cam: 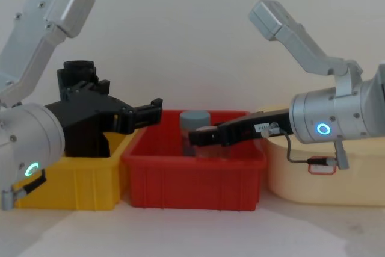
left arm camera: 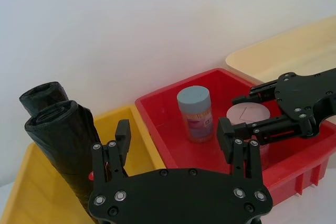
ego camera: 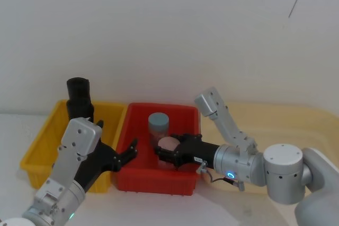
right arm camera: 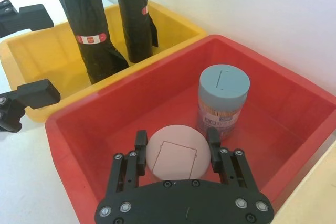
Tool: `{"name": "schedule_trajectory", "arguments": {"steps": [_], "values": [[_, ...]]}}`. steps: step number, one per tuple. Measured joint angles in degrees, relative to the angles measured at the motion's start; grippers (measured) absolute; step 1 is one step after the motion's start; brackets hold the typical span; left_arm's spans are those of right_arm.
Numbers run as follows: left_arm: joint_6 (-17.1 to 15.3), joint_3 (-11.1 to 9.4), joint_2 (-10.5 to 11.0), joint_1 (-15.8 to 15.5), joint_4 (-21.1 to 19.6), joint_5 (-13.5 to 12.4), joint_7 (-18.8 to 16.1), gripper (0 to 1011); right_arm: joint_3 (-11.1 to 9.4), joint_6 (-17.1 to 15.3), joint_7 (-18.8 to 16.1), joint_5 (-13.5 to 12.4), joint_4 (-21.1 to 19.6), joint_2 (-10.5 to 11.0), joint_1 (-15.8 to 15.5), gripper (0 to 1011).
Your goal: Pick up the garbage bag with the one hand and transfer it to the other hand.
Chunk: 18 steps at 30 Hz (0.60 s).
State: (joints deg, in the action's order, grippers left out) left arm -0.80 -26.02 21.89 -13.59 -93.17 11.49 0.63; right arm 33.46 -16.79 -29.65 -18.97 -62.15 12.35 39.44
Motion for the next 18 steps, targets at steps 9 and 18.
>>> {"name": "schedule_trajectory", "arguments": {"steps": [9,18], "values": [[0.0,0.0,0.0,0.0,0.0,0.0,0.0,1001,-0.8,1.1,0.0,-0.4,-1.6,0.4,-0.8,652],[0.0,0.0,0.0,0.0,0.0,0.0,0.0,1001,-3.6,3.4,0.7,-2.7,-7.7,1.9,-2.8,652]]}}
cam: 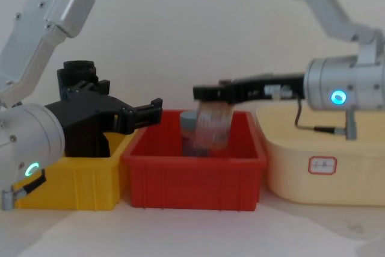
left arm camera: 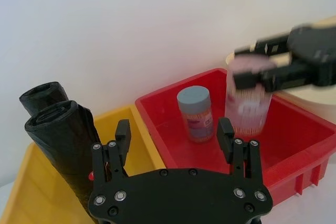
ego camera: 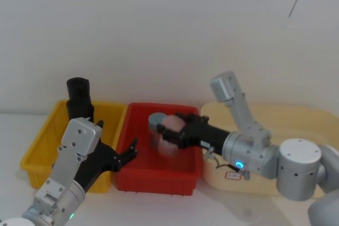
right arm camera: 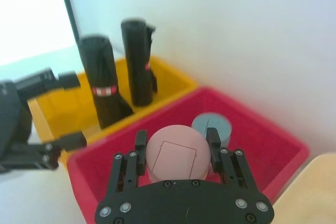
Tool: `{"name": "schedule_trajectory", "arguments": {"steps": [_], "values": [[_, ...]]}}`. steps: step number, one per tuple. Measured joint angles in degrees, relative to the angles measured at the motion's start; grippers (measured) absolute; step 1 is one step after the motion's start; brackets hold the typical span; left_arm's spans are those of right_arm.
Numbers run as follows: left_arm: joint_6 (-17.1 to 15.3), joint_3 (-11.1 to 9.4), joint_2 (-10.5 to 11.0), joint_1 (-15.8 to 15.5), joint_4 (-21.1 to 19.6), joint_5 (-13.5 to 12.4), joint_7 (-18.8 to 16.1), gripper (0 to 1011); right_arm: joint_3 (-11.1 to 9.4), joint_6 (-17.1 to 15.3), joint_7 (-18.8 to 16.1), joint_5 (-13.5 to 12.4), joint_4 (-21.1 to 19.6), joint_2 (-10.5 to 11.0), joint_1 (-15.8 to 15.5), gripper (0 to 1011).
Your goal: Pick up the garbage bag with the one hand and transfer it to the other hand.
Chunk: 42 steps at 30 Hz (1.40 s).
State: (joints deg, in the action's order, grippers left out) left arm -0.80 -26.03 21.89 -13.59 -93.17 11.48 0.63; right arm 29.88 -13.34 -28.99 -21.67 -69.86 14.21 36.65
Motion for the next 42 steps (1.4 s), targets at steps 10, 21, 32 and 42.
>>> {"name": "schedule_trajectory", "arguments": {"steps": [10,21,32,42], "values": [[0.0,0.0,0.0,0.0,0.0,0.0,0.0,1001,-3.5,1.2,2.8,-1.5,-7.8,1.9,-1.8,651],[0.0,0.0,0.0,0.0,0.0,0.0,0.0,1001,-7.5,0.6,9.1,-1.3,-15.4,4.1,-4.0,651],[0.0,0.0,0.0,0.0,0.0,0.0,0.0,1001,-10.9,-1.6,15.8,0.9,-19.6,5.9,-8.3,652],[-1.7,0.9,0.2,1.0,-1.8,-0.6,-1.3,1001,-13.3,-3.9,20.4,2.1,-20.2,7.0,-12.9,652]]}}
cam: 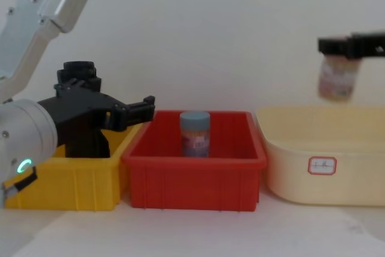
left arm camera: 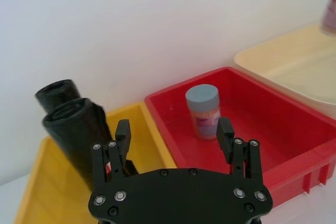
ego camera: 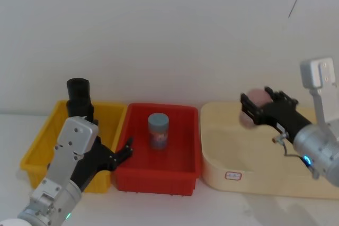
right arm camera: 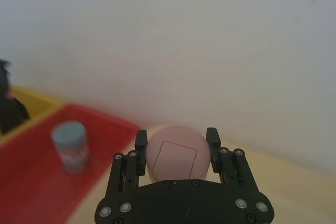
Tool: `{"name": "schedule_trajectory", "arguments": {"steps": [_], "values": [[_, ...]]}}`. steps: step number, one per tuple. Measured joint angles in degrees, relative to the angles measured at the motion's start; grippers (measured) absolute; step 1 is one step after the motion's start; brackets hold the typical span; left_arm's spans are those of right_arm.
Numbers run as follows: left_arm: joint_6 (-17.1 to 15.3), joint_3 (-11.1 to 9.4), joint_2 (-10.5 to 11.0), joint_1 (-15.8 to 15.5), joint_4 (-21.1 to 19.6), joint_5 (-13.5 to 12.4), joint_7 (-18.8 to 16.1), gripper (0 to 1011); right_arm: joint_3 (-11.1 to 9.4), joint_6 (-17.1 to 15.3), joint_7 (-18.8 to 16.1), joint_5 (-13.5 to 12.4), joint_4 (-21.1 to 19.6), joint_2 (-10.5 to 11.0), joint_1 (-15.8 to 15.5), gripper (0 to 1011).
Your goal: Pick up the garbage bag with the one hand and transfer it to the other hand.
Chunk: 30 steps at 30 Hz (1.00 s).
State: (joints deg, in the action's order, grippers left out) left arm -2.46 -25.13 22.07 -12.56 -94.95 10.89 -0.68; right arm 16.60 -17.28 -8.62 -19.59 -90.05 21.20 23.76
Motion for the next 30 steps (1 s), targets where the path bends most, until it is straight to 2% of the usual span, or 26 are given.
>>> {"name": "schedule_trajectory", "arguments": {"steps": [10,19,21,23,30], "values": [[-3.2,2.4,0.1,3.5,-5.0,-0.7,-4.1,1001,-2.3,-1.8,2.6,0.3,1.5,0.8,-4.2,652],[-5.0,6.1,-0.1,8.6,-10.9,0.5,-7.5,1001,-3.1,-2.4,3.1,0.4,2.3,1.0,-5.7,652],[-5.2,7.1,-0.1,10.0,-12.5,0.9,-8.1,1001,-3.2,-2.5,3.2,0.4,2.5,1.0,-5.9,679],[-5.4,7.8,-0.1,10.8,-13.3,1.2,-8.5,1001,-3.3,-2.5,3.2,0.5,2.6,1.0,-6.1,756],[-5.9,10.9,0.0,14.4,-16.9,2.4,-10.0,1001,-3.6,-2.7,3.4,0.5,2.8,1.1,-6.6,931]]}}
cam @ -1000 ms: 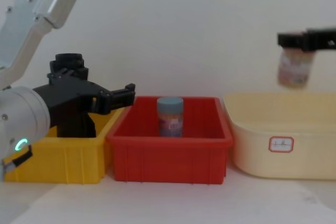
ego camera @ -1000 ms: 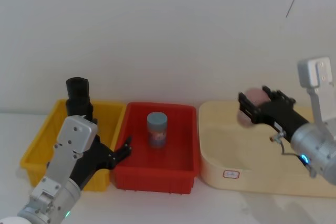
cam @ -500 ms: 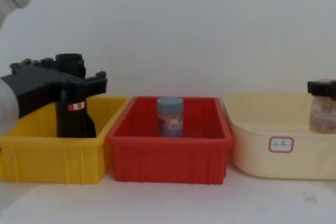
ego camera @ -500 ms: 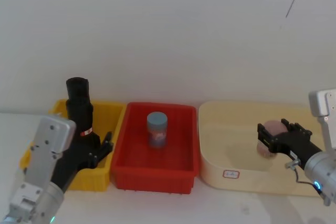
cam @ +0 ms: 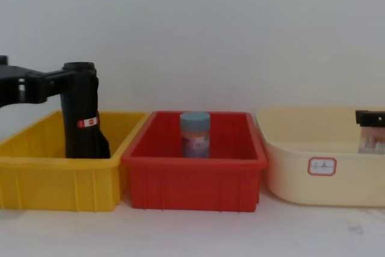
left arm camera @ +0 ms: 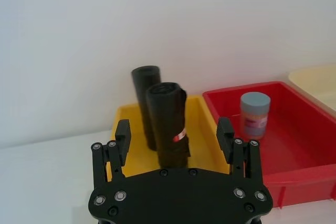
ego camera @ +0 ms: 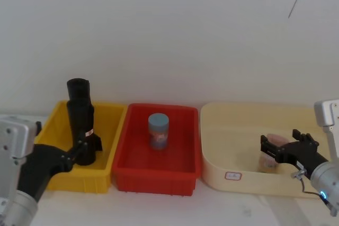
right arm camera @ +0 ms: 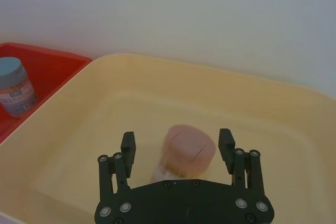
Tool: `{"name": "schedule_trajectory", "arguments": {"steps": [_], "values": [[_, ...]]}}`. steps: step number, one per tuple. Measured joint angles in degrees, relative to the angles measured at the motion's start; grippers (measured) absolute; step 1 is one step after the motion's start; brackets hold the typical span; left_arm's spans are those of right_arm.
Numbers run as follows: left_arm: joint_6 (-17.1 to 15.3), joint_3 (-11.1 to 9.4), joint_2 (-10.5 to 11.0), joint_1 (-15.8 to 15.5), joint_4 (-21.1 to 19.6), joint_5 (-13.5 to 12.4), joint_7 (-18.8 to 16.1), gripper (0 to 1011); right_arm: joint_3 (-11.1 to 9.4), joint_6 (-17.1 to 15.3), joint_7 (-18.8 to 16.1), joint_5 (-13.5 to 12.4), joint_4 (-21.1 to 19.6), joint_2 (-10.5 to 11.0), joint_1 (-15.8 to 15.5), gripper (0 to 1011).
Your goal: Pick up the garbage bag with the one hand and transfer it to the other hand.
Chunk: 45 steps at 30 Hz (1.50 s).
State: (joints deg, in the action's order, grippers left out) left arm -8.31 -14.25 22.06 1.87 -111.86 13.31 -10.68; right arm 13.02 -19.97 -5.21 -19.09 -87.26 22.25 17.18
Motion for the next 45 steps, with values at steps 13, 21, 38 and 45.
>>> {"name": "schedule_trajectory", "arguments": {"steps": [13,21,38,45], "values": [[0.0,4.0,1.2,2.3,-0.4,3.3,2.3,1001,-0.2,-0.2,0.1,0.1,0.2,0.1,-0.4,1000],[1.2,5.0,2.3,0.6,2.8,6.0,7.2,1001,-0.3,-0.2,0.2,0.1,0.2,0.1,-0.5,1000],[4.7,2.9,2.8,-7.7,13.9,9.9,20.1,1001,-0.3,-0.2,0.2,0.1,0.3,0.1,-0.6,999],[6.1,2.0,2.1,-10.7,18.0,10.6,23.6,1001,-0.3,-0.2,0.2,0.0,0.3,0.1,-0.6,1000]]}}
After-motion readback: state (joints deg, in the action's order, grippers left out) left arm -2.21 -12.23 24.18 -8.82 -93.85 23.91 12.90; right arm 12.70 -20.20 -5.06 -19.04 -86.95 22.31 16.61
